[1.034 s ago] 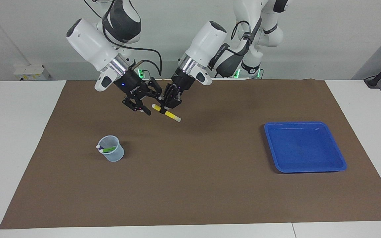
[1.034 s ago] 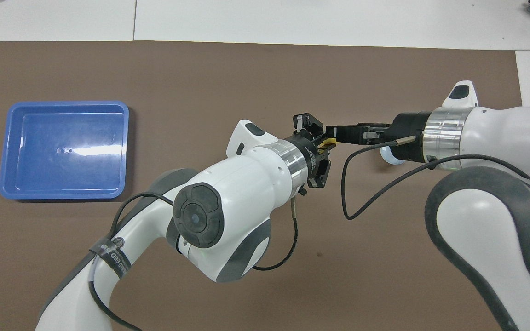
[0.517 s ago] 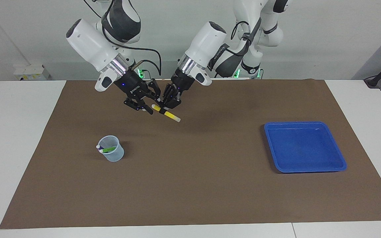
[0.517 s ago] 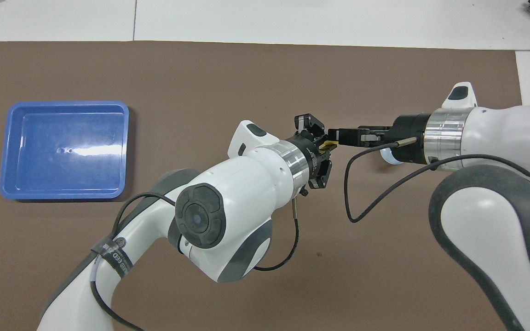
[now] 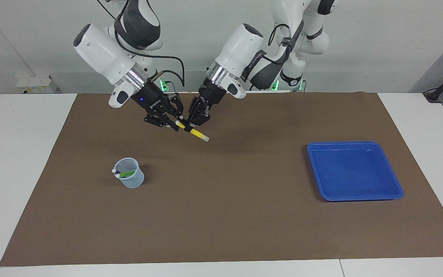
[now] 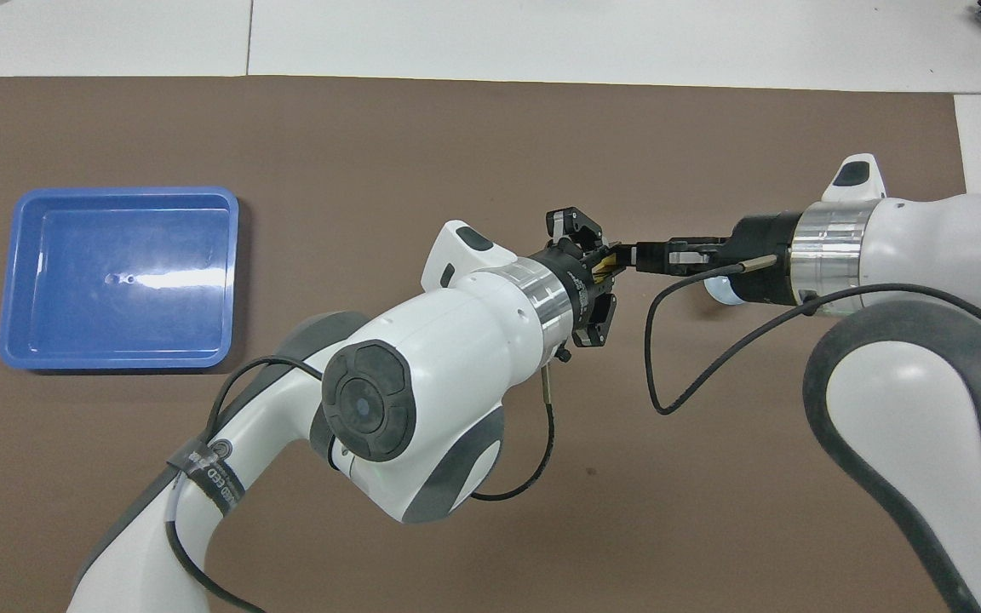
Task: Transfer and insert pens with both arms
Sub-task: 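Grasp the yellow pen's far end with the right gripper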
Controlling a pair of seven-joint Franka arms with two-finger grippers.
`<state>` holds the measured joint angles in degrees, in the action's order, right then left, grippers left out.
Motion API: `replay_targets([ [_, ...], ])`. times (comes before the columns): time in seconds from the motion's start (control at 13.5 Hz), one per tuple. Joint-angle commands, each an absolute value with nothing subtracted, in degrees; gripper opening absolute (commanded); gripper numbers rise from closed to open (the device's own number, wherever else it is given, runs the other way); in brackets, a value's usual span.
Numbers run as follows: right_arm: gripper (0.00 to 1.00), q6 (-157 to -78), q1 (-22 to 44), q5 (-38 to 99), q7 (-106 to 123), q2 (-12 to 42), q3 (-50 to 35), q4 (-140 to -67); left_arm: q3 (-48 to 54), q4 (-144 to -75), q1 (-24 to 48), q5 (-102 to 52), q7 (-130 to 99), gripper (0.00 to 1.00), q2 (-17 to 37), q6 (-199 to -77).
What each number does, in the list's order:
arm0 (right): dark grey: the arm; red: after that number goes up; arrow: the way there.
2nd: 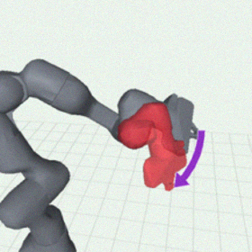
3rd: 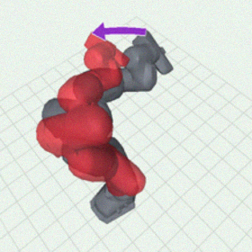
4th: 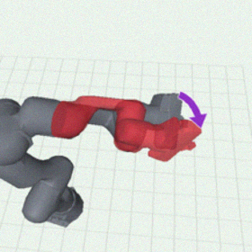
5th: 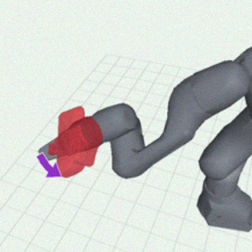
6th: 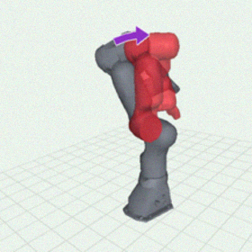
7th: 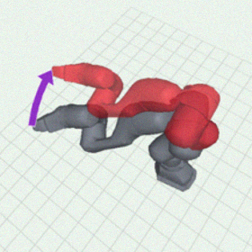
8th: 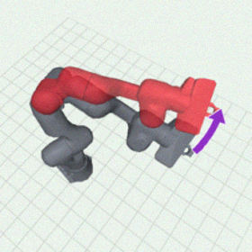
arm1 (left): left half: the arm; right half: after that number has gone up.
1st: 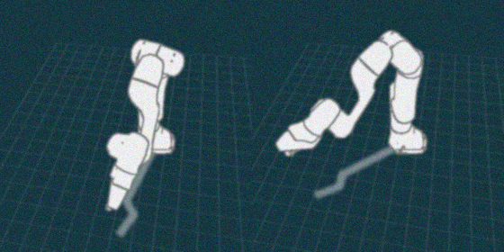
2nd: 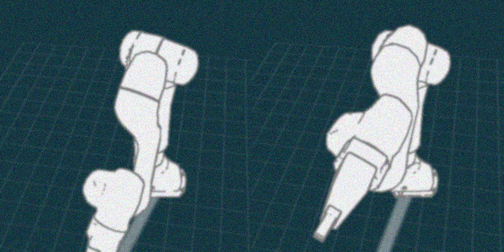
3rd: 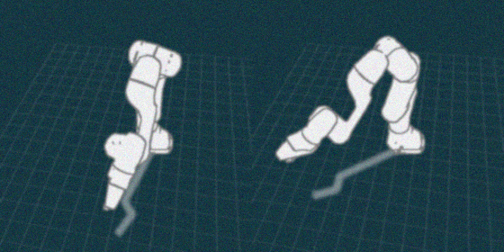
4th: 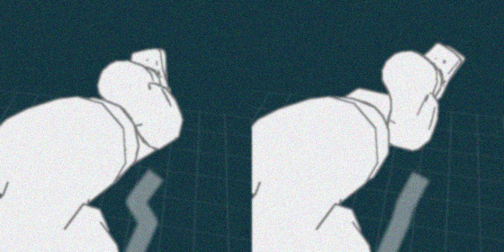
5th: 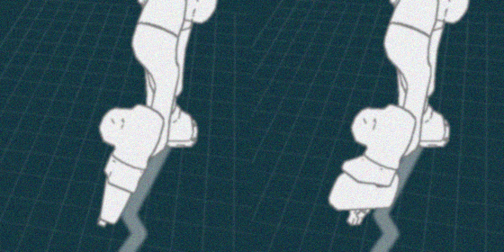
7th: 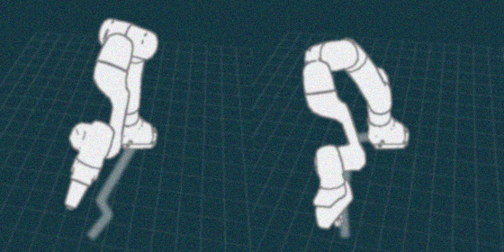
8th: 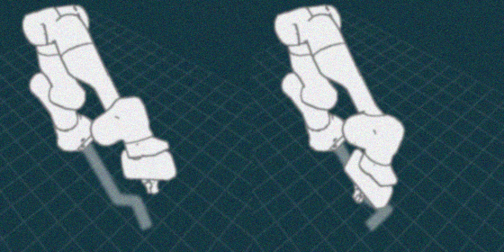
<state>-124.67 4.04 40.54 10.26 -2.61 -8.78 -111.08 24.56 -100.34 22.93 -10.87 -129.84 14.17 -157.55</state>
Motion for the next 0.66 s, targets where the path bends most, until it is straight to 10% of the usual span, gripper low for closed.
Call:
replay_targets([
  [0.0,0.33,-123.66,3.25,39.73,9.32,-2.72,-9.23,-110.48,23.73,-100.02,24.08,-11.95,-129.99,0.0,13.89,-158.03],
  [0.59,0.26,-123.84,3.25,39.73,8.61,-2.9,-9.23,-110.21,23.73,-100.2,24.17,-11.95,-129.73,0.0,13.89,-158.03],
])
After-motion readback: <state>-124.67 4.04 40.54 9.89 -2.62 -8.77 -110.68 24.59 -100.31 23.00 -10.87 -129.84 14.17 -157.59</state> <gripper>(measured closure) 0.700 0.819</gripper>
